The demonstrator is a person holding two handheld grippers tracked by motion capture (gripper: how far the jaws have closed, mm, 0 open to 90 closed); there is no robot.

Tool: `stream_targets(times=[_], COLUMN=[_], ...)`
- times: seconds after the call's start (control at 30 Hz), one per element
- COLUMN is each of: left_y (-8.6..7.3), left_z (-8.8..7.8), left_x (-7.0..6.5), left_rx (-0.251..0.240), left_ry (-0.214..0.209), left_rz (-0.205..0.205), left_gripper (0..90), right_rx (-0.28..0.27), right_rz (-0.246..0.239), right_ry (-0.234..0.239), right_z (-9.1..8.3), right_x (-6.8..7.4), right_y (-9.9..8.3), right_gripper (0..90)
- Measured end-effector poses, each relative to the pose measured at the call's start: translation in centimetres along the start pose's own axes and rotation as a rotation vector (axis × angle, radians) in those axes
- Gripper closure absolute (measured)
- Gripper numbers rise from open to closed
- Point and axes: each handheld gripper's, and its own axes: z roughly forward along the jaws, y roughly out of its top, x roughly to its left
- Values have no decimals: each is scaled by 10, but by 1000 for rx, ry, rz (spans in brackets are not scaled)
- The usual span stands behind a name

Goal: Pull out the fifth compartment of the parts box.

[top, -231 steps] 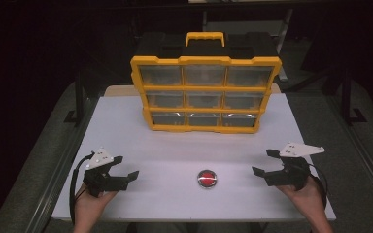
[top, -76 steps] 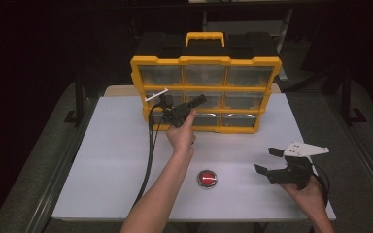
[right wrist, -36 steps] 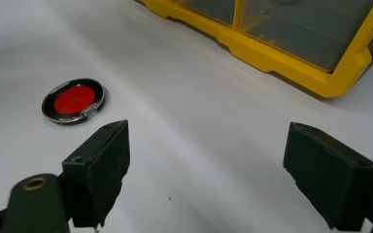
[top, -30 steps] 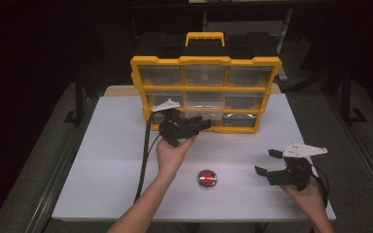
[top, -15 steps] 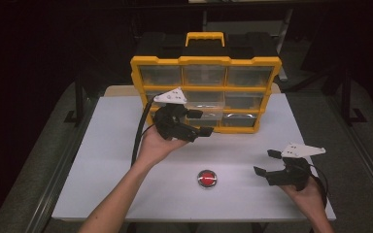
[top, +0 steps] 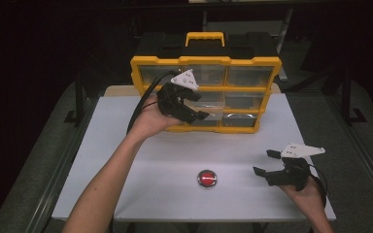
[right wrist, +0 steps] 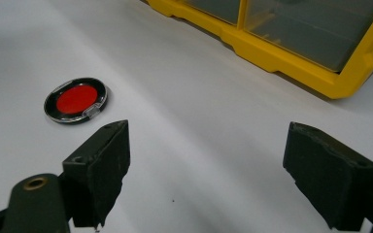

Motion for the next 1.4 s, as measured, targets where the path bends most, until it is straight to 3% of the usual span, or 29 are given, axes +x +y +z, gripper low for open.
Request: stream_targets(times=[0.23, 0.3, 0.37, 0.43, 0.53, 0.7, 1.1, 1.27, 1.4], left_y=[5, 5, 6, 7, 8, 5, 1, 0, -1], left_z=[11, 15, 19, 22, 28, 34, 43, 46, 46], left_x=[12, 15, 16, 16, 19, 23, 28, 26, 27], left_rx=[33, 21, 32, 33, 69, 95, 158, 172, 170], left_ry=[-10, 22, 17, 10, -6, -21, -39, -52, -50], left_rz=[28, 13, 29, 19, 37, 15, 43, 62, 57], left_gripper=[405, 413, 438, 451, 471, 506, 588, 581, 656], right_rx=[-2, 1, -3, -9, -12, -10, -9, -9, -7], right_rz=[1, -1, -3, -3, 2, -2, 3, 1, 0], right_ry=[2, 3, 1, 0, 3, 5, 5, 5, 7], right_z=[-1, 0, -1, -2, -2, -2, -3, -3, -3], right_x=[-1, -1, 0, -1, -2, -2, -4, -3, -3], right_y=[0, 0, 0, 0, 0, 0, -1, -1, -2], right_gripper=[165, 166, 168, 170, 170, 170, 170, 172, 172])
